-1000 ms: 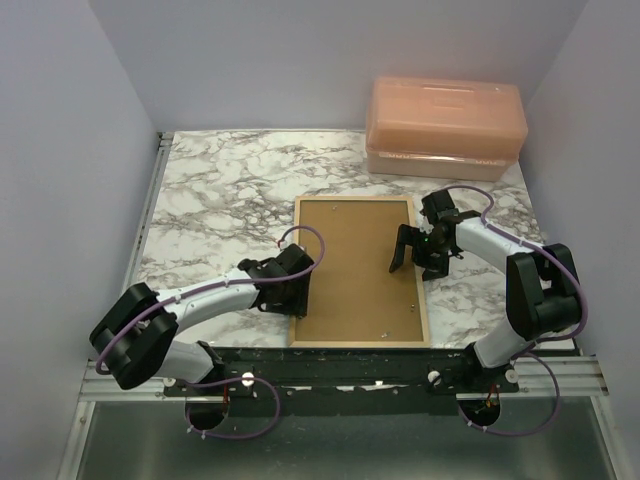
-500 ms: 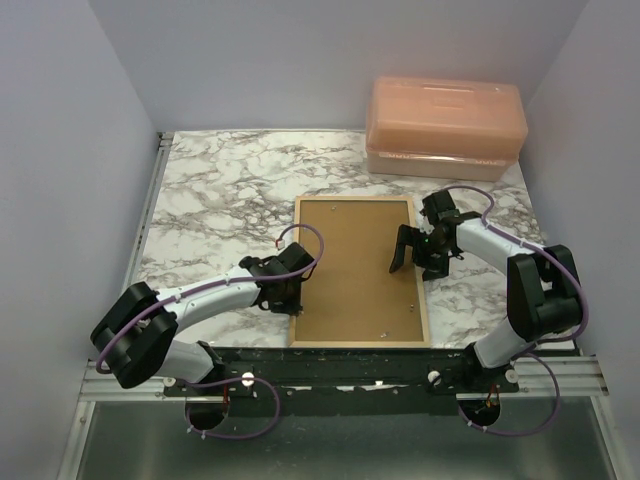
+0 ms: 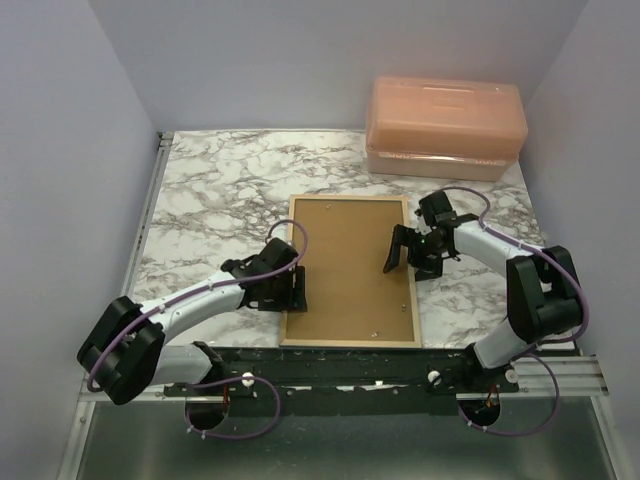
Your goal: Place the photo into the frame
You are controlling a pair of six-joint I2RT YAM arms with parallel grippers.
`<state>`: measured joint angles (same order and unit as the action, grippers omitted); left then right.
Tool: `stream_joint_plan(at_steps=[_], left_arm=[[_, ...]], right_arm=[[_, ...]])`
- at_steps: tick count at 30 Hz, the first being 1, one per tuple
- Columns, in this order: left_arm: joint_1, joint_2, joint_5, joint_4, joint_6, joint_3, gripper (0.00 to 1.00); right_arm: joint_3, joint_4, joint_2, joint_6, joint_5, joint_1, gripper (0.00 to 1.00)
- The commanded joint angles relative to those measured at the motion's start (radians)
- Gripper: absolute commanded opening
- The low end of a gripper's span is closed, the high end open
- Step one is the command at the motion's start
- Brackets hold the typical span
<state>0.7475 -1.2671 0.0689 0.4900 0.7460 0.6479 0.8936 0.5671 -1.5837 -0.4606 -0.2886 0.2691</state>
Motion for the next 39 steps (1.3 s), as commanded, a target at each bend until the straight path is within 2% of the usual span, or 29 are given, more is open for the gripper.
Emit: stream_joint_plan(at_steps=[1,3,9,14,22,29,39], left_arm=[[-0.104,0.068,0.104,-0.069,-0.002,-0.05,0.69],[-0.139,0.09,0.074,-0.029,-0.011,-0.046,0.72],[-0.173,0.11,-0.026,0.058,-0.049,-0.016,0.77],[-0.172,0.084,-0.089,0.102,-0.053,-0.01,0.77],[-0.173,0.06,-0.083,0.081,-0.057,-0.023,0.77],[-0.173,0.067,0.003,0.069,-0.043,-0.04,0.77],[-0.173,0.06,0.023,0.125,-0.041,-0.022,0.76]], right_arm=[[-0.016,-0.082,-0.05,-0.06,-0.083,0.079,0.97],[0.001,-0.093,-0.068,-0.079,-0.072,0.114,0.97],[0.074,-0.016,-0.115,-0.105,0.104,0.246,0.97],[0.021,0.06,-0.061,-0.11,0.215,0.264,0.98],[-0.095,0.097,0.045,-0.146,0.192,0.306,0.98],[-0.142,0.118,0.101,-0.193,0.148,0.346,0.97],[-0.12,0.18,0.062,-0.215,0.2,0.362,0.91]])
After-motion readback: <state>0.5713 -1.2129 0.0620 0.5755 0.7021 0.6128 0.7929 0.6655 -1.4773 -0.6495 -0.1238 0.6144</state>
